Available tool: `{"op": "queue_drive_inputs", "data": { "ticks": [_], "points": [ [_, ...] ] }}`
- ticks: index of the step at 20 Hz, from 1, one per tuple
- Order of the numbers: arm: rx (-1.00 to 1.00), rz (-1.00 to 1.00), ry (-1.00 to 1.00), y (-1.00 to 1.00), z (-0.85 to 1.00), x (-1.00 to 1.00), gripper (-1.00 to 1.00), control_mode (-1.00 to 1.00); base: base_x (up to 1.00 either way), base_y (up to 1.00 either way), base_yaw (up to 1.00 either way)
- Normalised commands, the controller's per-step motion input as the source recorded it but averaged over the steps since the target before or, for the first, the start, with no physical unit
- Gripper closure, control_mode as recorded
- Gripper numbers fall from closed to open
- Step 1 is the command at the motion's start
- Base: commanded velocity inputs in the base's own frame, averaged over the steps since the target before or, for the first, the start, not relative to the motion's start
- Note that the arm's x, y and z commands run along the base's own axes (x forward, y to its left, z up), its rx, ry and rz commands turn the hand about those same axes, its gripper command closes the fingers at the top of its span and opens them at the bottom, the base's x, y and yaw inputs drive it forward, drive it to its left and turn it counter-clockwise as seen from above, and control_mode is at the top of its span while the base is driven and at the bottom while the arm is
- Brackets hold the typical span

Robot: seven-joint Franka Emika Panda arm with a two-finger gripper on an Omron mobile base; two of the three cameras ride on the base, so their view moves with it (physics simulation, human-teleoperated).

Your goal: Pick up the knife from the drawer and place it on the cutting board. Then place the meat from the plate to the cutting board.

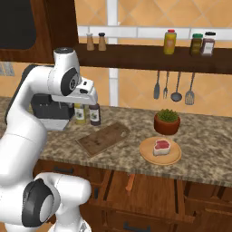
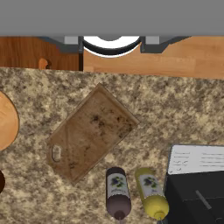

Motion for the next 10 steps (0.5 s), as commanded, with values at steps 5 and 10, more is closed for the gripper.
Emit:
{"op": "queue_drive_inputs", "data": {
  "ticks": [5,10],
  "points": [
    [0.0,-0.04,0.0,0.08,0.0,0.0,-1.0,1.0,0.0,0.19,-0.08],
    [0.0,0.0,0.0,0.0,0.0,0.0,-1.0,1.0,0.1,0.43,-0.29]
  ]
}}
